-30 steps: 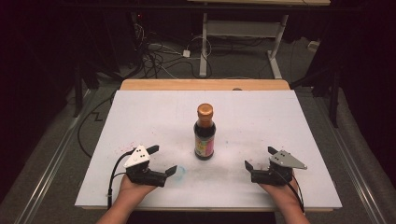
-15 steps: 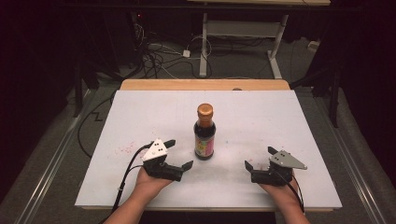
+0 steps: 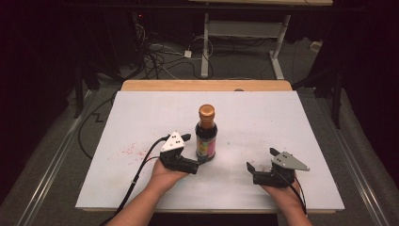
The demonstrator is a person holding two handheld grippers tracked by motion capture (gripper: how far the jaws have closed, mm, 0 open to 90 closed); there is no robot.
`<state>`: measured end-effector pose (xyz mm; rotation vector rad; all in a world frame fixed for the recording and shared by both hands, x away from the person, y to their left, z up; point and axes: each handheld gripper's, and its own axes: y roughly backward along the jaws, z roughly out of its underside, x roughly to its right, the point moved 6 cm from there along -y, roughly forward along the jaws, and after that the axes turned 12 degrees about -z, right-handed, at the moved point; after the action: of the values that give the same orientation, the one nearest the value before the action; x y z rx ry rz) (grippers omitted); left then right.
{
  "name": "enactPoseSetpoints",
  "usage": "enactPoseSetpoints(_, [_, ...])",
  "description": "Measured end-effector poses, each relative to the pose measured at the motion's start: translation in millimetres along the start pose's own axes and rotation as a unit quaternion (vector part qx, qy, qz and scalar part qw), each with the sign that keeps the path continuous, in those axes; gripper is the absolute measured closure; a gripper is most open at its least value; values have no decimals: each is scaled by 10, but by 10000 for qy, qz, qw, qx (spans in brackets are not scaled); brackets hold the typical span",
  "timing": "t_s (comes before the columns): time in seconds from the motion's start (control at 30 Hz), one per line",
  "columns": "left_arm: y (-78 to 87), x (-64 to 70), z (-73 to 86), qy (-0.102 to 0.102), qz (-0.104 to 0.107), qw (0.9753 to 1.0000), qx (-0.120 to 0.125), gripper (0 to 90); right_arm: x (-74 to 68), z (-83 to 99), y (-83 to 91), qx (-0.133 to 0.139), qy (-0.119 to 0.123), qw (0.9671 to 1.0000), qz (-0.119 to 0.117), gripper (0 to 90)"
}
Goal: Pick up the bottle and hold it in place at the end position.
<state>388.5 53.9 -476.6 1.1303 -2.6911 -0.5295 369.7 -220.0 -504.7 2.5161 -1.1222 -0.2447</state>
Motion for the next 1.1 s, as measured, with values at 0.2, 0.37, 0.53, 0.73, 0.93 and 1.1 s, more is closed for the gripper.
enactPoseSetpoints(0.2, [-118,-17,-50,-7,-21,10000,-19,0,2,-1,2,18,-5,10000,-1,3])
enactPoseSetpoints(0.37, [-209,-38,-48,-39,-26,10000,-83,25,2,-1,3,20,-3,10000,0,3])
enactPoseSetpoints(0.53, [-242,-46,-65,-3,7,10000,-32,63,4,0,3,17,-6,10000,-2,3])
enactPoseSetpoints(0.73, [-296,-19,-89,-95,102,9999,-34,117,-1,1,8,8,-9,10000,-45,3])
enactPoseSetpoints(0.93, [-339,-16,-107,-72,126,9999,-22,171,0,1,9,14,-23,10000,-43,3])
enactPoseSetpoints(1.1, [-309,-29,-129,-83,99,9999,25,255,0,1,10,16,-32,10000,-41,3])
